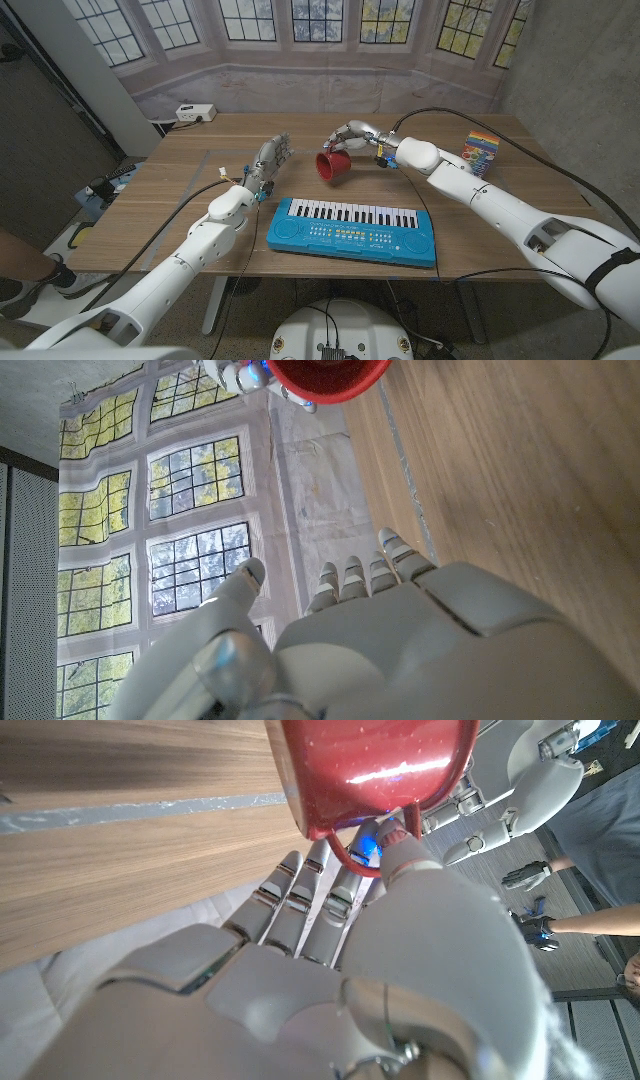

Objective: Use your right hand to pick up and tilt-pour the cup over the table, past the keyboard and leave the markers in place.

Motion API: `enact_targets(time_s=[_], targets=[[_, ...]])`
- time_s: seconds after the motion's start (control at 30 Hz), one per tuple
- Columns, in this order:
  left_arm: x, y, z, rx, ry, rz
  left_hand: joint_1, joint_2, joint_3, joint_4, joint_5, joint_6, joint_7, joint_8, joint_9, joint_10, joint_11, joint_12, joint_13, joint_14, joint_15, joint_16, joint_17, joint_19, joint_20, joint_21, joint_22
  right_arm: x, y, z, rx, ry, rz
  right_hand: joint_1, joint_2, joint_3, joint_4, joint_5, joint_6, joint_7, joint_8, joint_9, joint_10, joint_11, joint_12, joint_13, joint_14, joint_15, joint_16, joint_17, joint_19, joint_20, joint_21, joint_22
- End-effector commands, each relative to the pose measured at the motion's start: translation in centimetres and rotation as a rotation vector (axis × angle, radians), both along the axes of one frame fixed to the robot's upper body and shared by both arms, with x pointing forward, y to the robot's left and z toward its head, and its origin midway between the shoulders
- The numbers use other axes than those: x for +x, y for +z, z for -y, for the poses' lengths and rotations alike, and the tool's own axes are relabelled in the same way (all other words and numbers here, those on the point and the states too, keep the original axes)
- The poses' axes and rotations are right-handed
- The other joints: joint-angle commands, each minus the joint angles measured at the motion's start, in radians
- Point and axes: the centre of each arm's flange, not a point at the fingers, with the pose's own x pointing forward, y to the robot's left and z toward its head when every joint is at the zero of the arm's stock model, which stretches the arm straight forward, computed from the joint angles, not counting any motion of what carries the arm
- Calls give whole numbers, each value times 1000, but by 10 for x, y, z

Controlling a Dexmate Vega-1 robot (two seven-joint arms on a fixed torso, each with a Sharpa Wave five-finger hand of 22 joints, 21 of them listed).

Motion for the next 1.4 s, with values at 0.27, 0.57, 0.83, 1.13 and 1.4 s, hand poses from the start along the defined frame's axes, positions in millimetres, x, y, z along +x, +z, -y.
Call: enact_targets(time_s=[0.27,0.57,0.83,1.13,1.4], targets=[[0,-2,4,1,-9,-3,-7,1,9,-1,2,7,2,-1,4,6,3,-1,5,8,2,-4,4,6,1,-2,3,-13,15,13,38,-30,38,1,11,-5,5,-1,6,8,7,5,14,5,-2,4,13,-167,0,3,11,-104,-2,1],[1,1,5,4,-13,-1,-7,1,9,-1,2,7,1,-1,4,6,3,-1,5,8,2,-4,4,7,1,-2,3,-15,18,18,62,-41,51,-1,15,-9,6,-1,17,9,10,5,22,7,1,6,21,-167,3,6,13,-104,-2,1],[1,1,6,7,-13,-2,-8,1,10,-2,2,8,1,-1,4,8,3,-1,5,9,2,-4,3,8,1,-2,3,-20,19,22,57,-55,74,1,18,-9,4,0,21,11,11,5,27,9,3,7,30,-170,6,7,17,-103,-1,1],[1,-2,6,7,-11,-7,-9,0,11,-2,2,9,1,-1,4,10,3,0,5,11,1,-3,4,9,1,-2,3,-26,23,22,3,-80,115,4,20,-11,2,1,28,13,14,4,35,10,8,11,41,-170,9,10,19,-102,-1,1],[0,-2,6,8,-7,-6,-10,1,11,-2,2,10,2,-1,4,10,3,0,5,12,0,-3,4,10,2,-2,3,-31,27,21,-41,-99,149,6,20,-11,0,1,34,14,16,4,40,11,12,15,46,-171,9,11,21,-104,-1,1]])
